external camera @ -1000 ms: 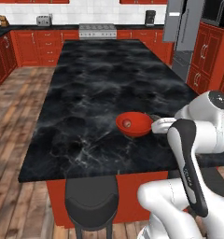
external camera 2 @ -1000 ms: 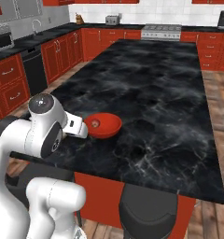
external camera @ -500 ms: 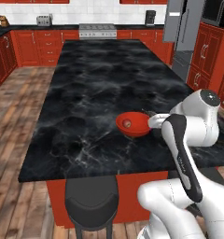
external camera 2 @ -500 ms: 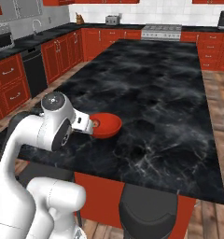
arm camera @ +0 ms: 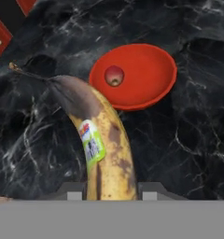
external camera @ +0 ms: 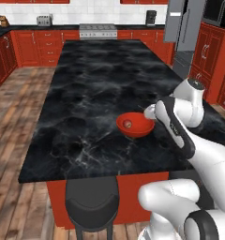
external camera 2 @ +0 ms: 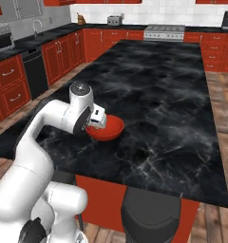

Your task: Retrieve the apple and banana from the fridge and place them into the bowl on the dining table.

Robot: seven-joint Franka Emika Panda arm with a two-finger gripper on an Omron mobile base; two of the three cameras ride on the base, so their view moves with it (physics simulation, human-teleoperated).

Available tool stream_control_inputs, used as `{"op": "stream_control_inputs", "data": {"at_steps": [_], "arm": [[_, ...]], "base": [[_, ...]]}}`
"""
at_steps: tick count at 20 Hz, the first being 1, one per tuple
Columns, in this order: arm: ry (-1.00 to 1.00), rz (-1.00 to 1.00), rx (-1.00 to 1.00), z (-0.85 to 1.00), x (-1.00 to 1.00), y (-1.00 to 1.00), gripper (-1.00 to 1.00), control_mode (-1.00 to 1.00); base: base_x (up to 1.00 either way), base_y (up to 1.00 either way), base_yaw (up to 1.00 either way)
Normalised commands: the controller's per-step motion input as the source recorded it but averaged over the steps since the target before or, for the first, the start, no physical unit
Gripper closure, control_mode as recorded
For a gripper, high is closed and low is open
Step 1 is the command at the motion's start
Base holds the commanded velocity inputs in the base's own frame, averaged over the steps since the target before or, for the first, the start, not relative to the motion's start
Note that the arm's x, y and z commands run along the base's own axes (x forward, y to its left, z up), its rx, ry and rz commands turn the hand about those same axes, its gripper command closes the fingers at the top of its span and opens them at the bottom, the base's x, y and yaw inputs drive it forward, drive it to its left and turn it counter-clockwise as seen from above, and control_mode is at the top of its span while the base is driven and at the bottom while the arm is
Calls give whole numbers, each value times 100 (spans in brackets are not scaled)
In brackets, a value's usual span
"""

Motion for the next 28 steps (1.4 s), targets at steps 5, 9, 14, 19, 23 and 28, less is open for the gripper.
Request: {"op": "stream_control_inputs", "data": {"at_steps": [5,9,14,19,23,28], "arm": [[7,0,-1,-25,50,0,100,-100],[0,0,-3,-46,30,0,100,-100],[0,0,-2,-50,31,0,100,-100],[1,0,0,-23,30,5,100,-100],[3,-1,0,-16,32,7,100,-100],[2,0,0,-24,46,0,100,-100]], "base": [[0,0,0],[0,0,0],[0,0,0],[0,0,0],[0,0,0],[0,0,0]]}}
